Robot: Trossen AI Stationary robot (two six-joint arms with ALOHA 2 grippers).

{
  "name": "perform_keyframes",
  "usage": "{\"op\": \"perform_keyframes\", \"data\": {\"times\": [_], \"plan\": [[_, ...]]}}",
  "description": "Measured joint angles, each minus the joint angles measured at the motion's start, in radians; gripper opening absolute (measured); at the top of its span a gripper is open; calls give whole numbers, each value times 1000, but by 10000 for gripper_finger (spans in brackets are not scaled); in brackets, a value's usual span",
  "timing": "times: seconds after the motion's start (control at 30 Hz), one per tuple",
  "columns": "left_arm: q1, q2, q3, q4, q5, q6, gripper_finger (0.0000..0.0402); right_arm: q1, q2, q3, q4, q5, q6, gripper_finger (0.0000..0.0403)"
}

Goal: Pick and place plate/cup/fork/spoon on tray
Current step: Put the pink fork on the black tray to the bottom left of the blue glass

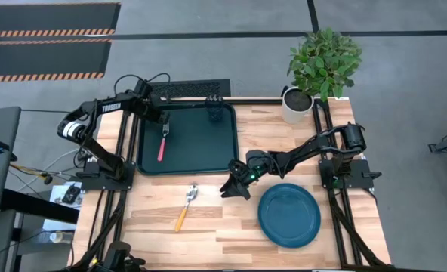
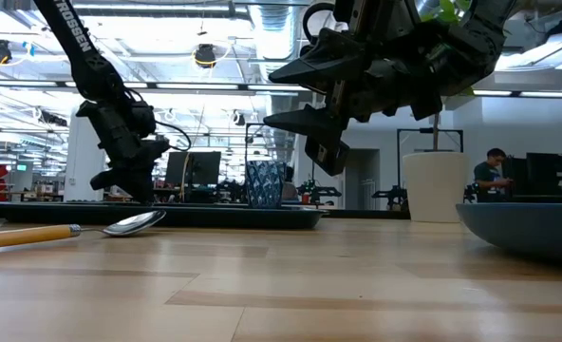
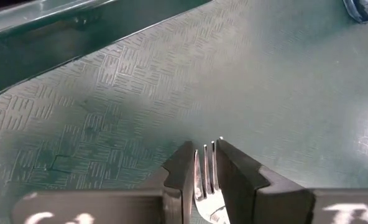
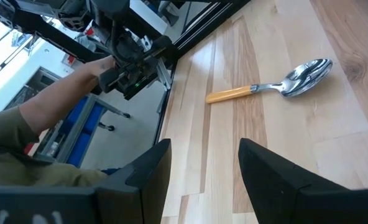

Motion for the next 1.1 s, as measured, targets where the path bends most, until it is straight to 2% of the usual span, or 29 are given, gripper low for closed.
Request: {"op": "perform_keyframes", "data": {"times": [0.2,0.5,1.1], "plan": [[0,0,1,5,-17,-17,47,0,0,0,0,0,0,212],[-1,0,1,11,-42,-34,3,0,0,0,0,0,-1,212],[-1,0,1,-5,-39,15,14,0,0,0,-1,0,-3,212]]}}
